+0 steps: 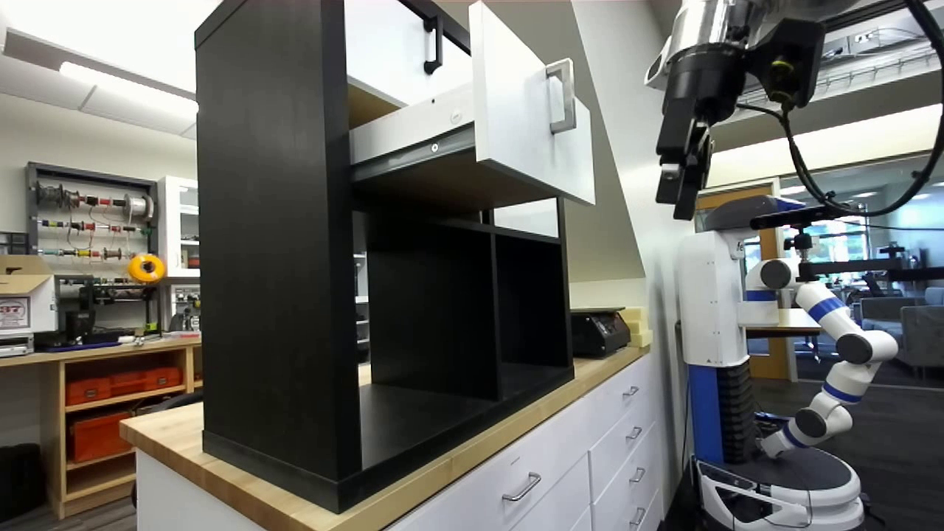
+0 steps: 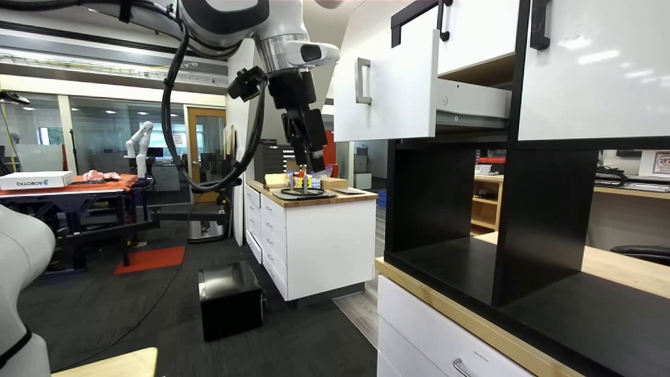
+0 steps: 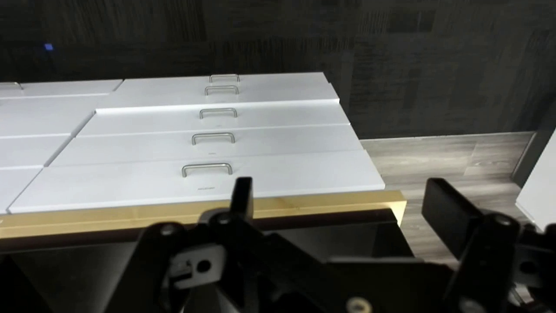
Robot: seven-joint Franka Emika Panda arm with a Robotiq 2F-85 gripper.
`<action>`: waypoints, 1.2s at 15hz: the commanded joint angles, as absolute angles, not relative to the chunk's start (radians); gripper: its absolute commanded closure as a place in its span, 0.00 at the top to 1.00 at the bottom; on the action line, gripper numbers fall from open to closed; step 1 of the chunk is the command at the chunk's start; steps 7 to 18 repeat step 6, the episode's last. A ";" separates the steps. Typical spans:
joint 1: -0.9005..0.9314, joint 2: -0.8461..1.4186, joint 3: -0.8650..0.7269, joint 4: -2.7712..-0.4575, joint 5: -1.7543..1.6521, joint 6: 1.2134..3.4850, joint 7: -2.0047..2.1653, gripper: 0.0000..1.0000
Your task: Open the bottom drawer
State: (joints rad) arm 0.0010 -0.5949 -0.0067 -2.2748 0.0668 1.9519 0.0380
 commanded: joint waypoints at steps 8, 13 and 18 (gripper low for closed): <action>-0.002 -0.561 -0.010 -2.208 0.076 1.812 0.027 1.00; -0.002 -0.561 -0.010 -2.208 0.076 1.812 0.027 1.00; -0.002 -0.561 -0.010 -2.208 0.076 1.812 0.027 1.00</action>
